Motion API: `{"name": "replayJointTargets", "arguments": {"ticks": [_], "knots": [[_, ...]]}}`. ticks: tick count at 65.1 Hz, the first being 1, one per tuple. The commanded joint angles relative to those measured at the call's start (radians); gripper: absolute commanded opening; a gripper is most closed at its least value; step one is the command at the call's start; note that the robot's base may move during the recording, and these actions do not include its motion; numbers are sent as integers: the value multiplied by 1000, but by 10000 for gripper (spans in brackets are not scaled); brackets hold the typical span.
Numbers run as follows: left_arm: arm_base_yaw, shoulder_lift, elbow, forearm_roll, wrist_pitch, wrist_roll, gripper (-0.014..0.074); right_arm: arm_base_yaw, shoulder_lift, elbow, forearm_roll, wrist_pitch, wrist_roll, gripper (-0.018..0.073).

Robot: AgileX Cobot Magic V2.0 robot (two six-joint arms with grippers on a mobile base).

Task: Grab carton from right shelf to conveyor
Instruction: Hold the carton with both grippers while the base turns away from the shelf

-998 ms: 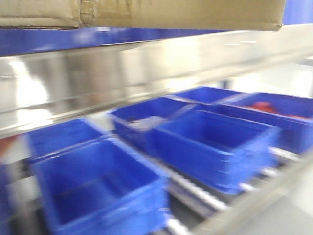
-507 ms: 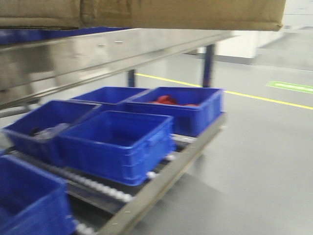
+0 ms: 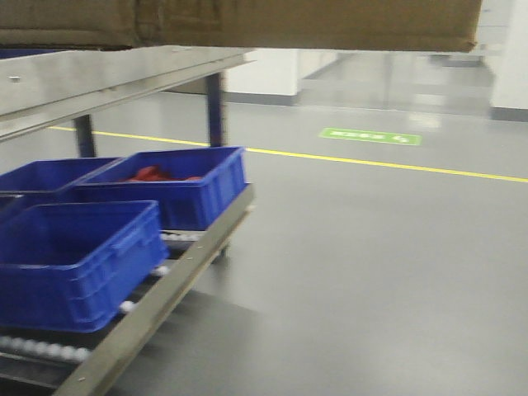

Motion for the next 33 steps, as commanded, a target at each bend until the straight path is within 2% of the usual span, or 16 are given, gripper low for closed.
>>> {"name": "replayJointTargets", "arguments": {"ticks": [1,33], "knots": [[-15,-19,-7,-56,-45,24,-9,3,-9,-2,17,-68,-25,-73],[-15,-19,-7,-40,-45,24,-9,3,-9,-2,17,-68,-25,-73]]}}
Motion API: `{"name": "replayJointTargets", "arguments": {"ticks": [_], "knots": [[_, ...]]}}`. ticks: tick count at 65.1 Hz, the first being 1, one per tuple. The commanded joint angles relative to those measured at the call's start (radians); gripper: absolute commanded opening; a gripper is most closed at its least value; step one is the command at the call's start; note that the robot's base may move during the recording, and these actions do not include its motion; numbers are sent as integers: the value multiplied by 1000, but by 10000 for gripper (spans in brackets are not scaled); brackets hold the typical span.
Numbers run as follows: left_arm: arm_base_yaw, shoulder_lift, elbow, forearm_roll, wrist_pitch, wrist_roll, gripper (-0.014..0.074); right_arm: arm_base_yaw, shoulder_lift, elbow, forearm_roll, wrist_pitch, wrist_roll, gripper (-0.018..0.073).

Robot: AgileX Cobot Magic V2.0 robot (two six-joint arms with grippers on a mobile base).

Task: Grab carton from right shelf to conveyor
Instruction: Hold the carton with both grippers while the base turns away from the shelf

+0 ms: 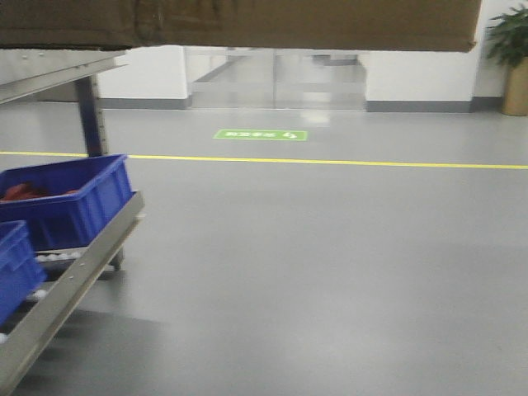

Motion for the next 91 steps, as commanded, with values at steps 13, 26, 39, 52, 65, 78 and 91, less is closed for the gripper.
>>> {"name": "replayJointTargets", "arguments": {"ticks": [13,26,39,52,65,78,91], "knots": [[-15,-19,-7,-46,-45,24,-9,3,-9,-2,17,-68,-25,-73],[-15,-19,-7,-46,-45,24,-9,3,-9,-2,17,-68,-25,-73],[-15,-19,-7,-46,-45,24,-9,3,-9,-2,17,-68,-25,-73],[-15,-19,-7,-46,-45,24,-9,3,-9,-2,17,-68,-25,-73],[-15,-19,-7,-46,-45,24,-9,3,-9,-2,19,-68,-25,-73],[-15,-19,-7,-46,-45,24,-9,3,-9,-2,19,-68,-25,-73],[-15,-19,-7,-46,-45,24,-9,3,-9,-2,19,-68,-25,-73]]}}
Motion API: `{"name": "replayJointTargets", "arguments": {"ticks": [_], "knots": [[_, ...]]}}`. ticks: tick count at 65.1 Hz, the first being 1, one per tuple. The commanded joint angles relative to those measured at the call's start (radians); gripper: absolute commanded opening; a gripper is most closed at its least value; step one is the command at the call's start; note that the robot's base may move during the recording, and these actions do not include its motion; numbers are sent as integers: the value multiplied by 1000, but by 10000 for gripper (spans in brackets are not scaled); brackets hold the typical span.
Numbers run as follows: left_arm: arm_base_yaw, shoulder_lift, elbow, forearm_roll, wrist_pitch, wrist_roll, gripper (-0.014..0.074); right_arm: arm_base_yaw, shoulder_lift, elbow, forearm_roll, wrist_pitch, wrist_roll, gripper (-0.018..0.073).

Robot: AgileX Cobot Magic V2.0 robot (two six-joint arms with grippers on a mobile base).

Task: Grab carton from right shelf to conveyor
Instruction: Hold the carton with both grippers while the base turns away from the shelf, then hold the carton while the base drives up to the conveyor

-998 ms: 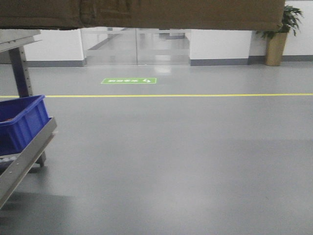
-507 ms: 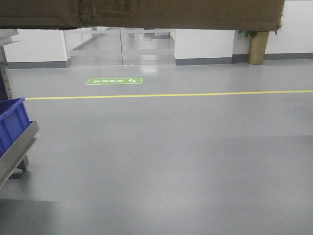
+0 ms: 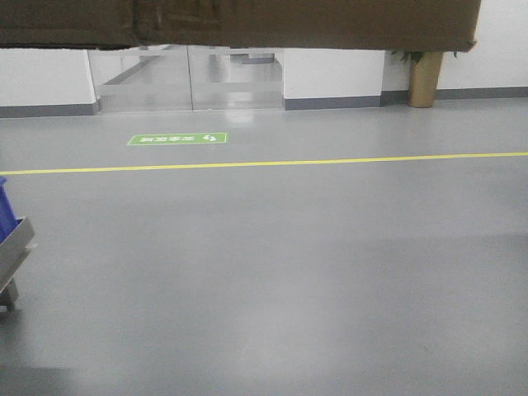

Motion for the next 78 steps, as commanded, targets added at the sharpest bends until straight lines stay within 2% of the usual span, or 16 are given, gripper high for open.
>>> {"name": "replayJointTargets", "arguments": {"ticks": [1,78], "knots": [[-15,-17,-7,-48,-45,24,-9,3,-9,-2,17,-68,-25,-73],[-15,-17,-7,-37,-45,24,-9,3,-1,-2,17,-72,-25,-73]]}}
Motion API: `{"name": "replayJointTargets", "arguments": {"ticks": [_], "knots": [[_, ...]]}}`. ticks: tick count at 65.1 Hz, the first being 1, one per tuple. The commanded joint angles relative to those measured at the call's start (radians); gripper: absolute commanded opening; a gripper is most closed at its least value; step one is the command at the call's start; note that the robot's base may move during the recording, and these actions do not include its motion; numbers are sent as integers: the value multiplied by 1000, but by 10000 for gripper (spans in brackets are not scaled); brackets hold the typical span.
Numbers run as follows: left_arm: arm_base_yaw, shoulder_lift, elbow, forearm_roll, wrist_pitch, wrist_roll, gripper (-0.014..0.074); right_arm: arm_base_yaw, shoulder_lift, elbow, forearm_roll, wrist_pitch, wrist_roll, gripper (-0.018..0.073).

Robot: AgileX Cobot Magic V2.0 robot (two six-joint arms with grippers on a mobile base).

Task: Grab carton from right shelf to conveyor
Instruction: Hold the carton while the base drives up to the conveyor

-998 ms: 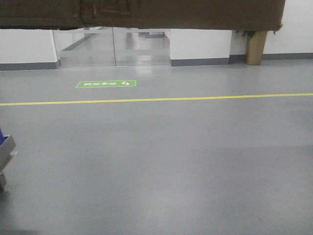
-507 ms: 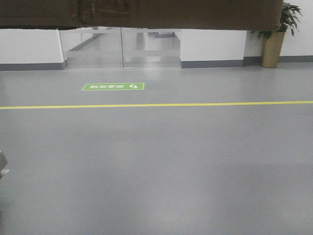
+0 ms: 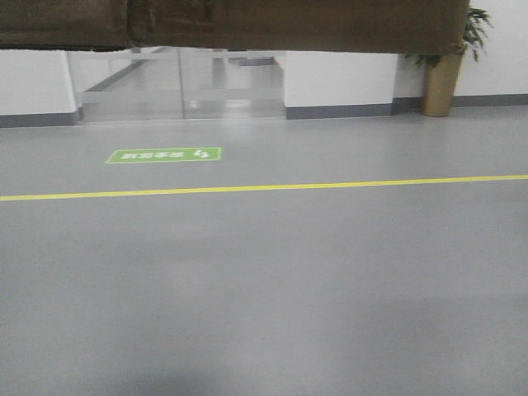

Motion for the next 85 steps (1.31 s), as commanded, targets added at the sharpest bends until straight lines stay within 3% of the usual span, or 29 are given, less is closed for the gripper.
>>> {"name": "replayJointTargets", "arguments": {"ticks": [1,85], "knots": [[-15,-17,-7,-51,-45,24,-9,3,-7,-5,16,-56,-25,-73],[-15,-17,-7,-38,-45,24,-9,3,-7,-5,16,-71,-25,-73]]}}
